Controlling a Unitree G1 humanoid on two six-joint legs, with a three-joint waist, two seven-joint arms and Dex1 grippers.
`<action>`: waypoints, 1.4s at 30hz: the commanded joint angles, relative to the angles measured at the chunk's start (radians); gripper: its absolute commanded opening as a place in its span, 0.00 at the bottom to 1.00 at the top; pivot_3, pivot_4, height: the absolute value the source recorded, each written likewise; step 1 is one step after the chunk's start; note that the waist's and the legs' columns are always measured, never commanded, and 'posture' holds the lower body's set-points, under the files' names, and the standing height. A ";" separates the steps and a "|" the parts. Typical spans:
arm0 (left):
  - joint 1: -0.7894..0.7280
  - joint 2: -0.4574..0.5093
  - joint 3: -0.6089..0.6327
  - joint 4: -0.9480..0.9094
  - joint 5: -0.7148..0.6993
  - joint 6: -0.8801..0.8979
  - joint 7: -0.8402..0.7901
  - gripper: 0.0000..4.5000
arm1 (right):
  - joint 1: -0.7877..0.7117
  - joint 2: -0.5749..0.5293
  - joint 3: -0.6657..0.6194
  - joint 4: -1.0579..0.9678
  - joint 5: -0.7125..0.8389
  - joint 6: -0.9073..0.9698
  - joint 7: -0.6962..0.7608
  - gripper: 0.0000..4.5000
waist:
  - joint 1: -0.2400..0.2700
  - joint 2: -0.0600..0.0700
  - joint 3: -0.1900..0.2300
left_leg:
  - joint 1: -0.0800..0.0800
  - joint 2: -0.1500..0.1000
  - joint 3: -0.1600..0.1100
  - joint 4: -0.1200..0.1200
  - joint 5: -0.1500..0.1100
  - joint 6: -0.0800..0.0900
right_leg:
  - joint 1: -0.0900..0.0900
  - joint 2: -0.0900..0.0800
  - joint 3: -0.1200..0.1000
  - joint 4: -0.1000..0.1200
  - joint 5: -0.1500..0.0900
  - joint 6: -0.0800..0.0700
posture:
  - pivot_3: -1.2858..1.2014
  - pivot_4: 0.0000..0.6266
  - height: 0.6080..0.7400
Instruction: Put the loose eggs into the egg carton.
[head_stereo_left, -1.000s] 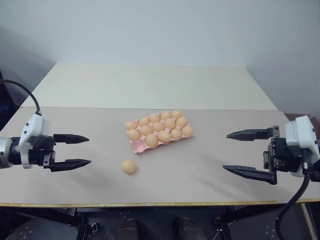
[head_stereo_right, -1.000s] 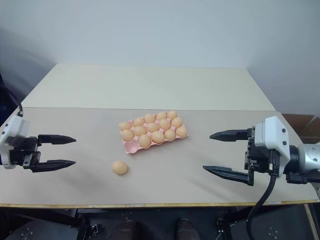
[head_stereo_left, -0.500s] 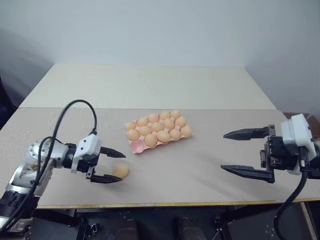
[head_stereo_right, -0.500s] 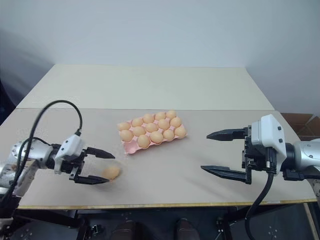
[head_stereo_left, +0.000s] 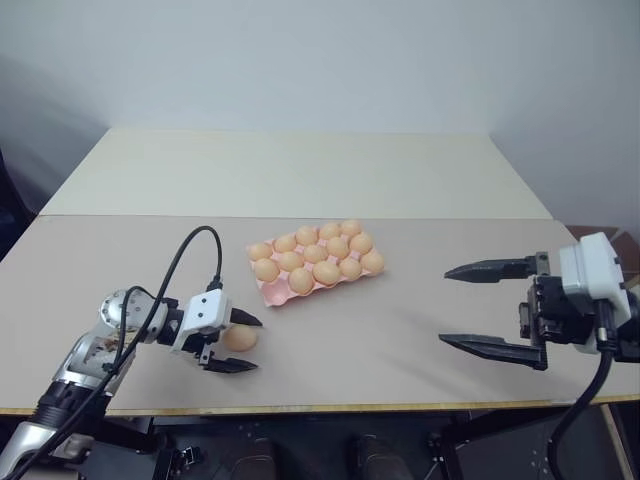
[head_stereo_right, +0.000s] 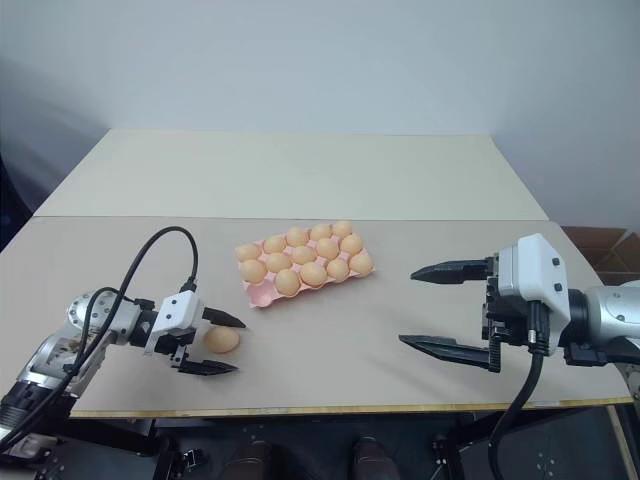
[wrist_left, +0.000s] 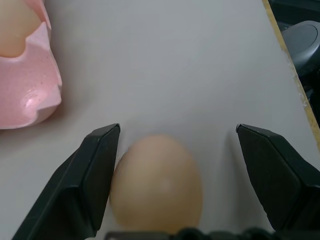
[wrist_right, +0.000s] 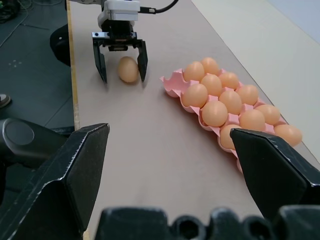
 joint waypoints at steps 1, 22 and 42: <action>-0.012 0.007 0.012 -0.004 0.005 -0.028 0.007 0.90 | -0.006 -0.014 -0.048 -0.018 0.020 -0.007 -0.004 1.00 | 0.001 0.000 0.000 | 0.000 0.000 0.000 0.000 0.000 0.000 | 0.000 0.000 0.000 0.000 0.000 0.000 | 0.52 0.24 1.00; -0.027 0.019 0.028 0.007 -0.004 0.002 0.014 0.40 | -0.013 -0.011 -0.041 -0.009 0.014 -0.016 -0.002 1.00 | 0.000 0.000 0.000 | 0.000 0.000 0.000 0.000 0.000 0.000 | 0.000 0.000 0.000 0.000 0.000 0.000 | 0.52 0.24 1.00; -0.420 -0.242 -0.021 0.317 0.044 -0.022 0.128 0.61 | -0.017 -0.001 -0.037 -0.016 0.006 -0.026 -0.019 1.00 | -0.001 0.000 0.000 | 0.005 -0.001 -0.004 0.004 0.000 0.000 | 0.010 0.000 -0.002 -0.001 0.001 0.002 | 0.52 0.24 1.00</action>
